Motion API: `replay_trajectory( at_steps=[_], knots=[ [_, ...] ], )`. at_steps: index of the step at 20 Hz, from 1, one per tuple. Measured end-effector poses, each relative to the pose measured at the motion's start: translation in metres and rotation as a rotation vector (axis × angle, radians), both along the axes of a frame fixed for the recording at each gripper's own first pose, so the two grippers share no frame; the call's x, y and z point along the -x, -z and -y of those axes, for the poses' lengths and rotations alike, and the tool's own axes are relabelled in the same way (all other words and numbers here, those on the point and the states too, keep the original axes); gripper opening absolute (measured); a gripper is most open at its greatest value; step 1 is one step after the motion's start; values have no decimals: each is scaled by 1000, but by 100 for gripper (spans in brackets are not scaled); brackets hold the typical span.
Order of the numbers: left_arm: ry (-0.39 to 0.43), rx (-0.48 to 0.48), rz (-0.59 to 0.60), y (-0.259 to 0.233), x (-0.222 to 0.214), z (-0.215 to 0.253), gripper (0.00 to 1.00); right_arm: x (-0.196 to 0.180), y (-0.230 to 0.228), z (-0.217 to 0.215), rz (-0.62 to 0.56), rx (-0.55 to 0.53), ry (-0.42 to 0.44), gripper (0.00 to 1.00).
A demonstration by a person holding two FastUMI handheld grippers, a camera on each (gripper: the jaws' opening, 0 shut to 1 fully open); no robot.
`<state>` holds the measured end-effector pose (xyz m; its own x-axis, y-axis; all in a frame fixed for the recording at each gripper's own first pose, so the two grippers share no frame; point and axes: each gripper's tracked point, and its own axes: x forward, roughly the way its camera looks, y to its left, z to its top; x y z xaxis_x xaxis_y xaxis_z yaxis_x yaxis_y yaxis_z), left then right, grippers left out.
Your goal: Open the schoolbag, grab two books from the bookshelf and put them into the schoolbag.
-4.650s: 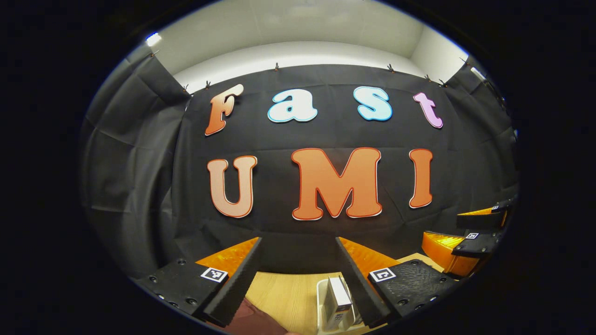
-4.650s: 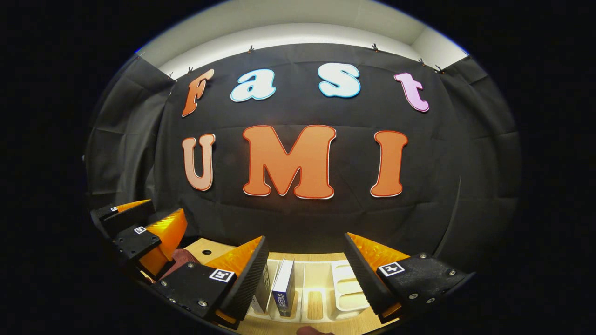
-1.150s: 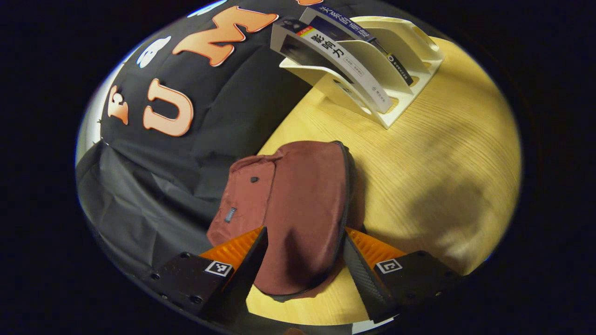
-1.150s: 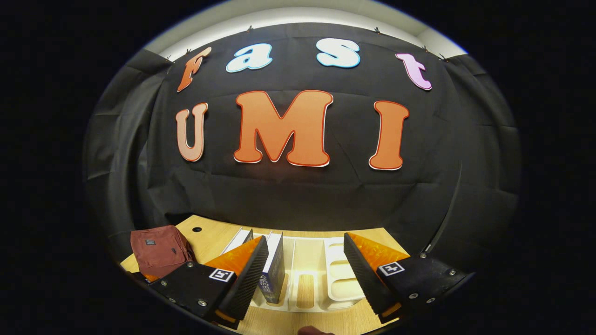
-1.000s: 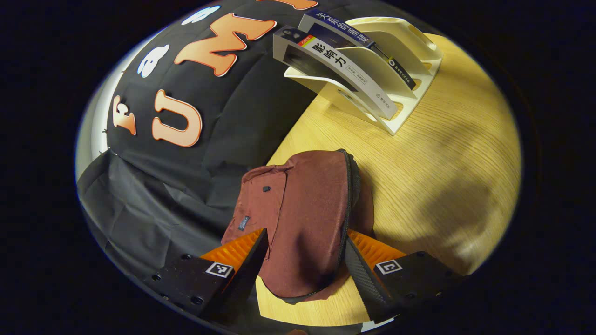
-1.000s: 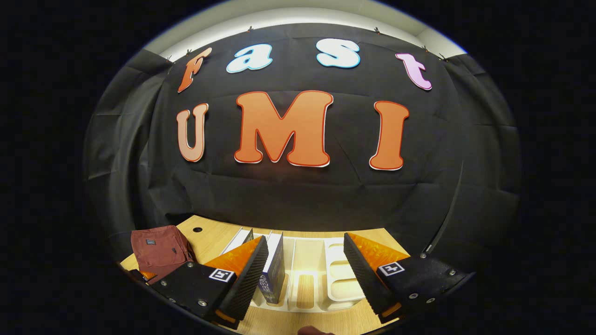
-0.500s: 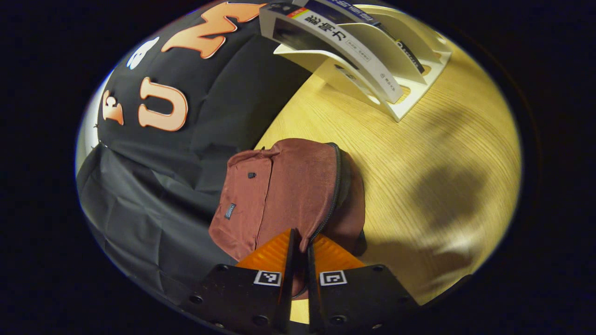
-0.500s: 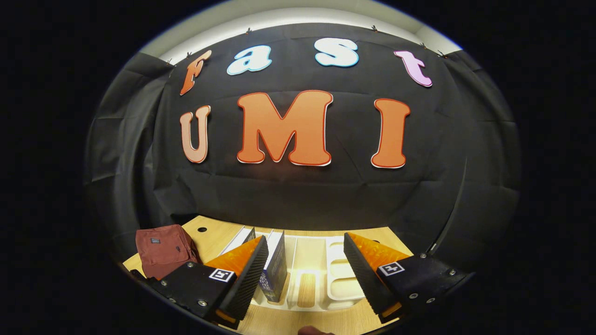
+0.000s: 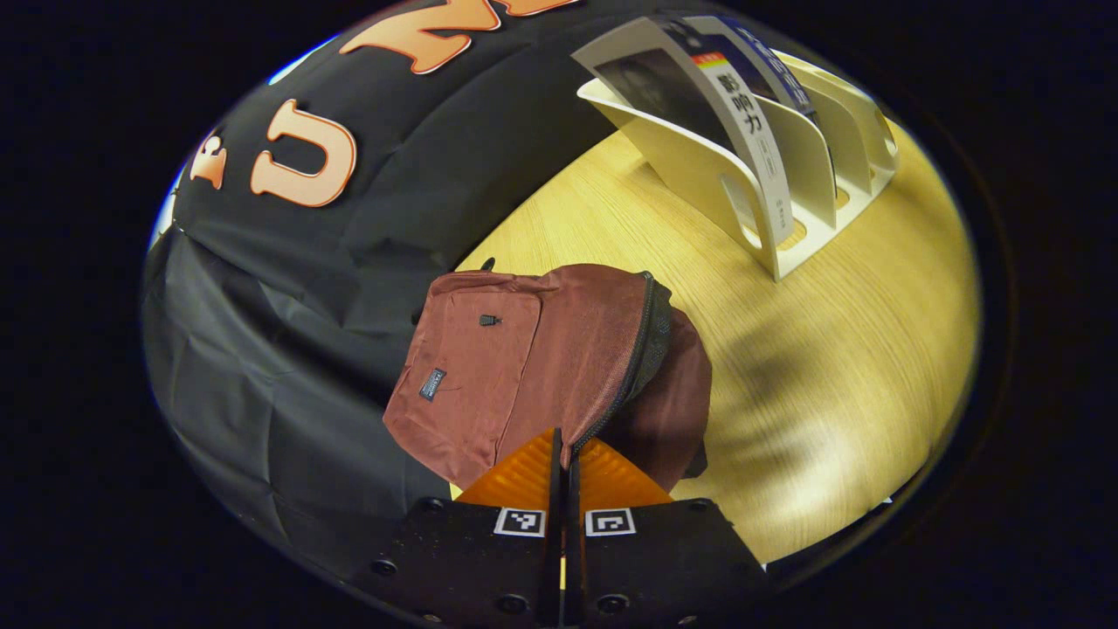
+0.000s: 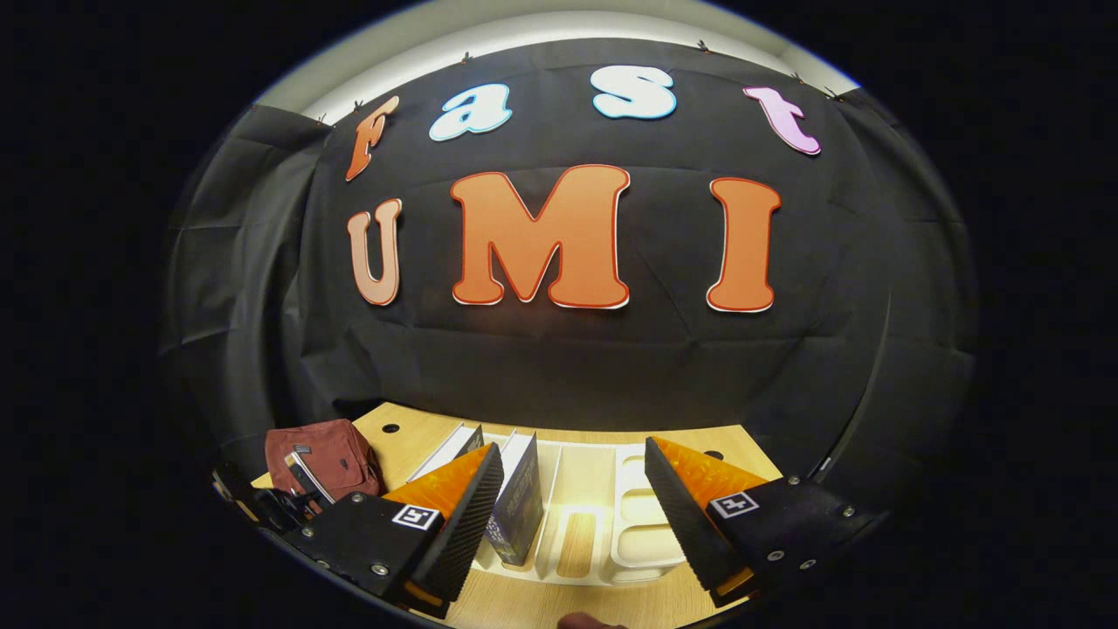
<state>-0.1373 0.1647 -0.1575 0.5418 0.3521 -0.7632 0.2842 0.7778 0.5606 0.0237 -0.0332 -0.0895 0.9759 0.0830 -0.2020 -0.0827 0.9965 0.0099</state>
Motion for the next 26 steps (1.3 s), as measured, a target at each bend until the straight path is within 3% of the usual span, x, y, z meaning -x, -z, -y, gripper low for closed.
replay_trajectory(
  at_steps=[6, 13, 20, 26],
  knots=[
    [16, 174, -85, -25, -11, -8, 2, -10, -7, -31, -51, 42, 19, 96],
    [178, 337, -182, -61, -38, -39, 2, -34, -24, -89, -133, 91, 102, 96],
    [216, 499, -247, -86, -70, -67, 3, -51, -22, -139, -332, 148, 98, 97],
    [269, 534, -267, -110, -91, -74, 2, -63, -1, -171, -490, 203, 21, 97]
  ],
)
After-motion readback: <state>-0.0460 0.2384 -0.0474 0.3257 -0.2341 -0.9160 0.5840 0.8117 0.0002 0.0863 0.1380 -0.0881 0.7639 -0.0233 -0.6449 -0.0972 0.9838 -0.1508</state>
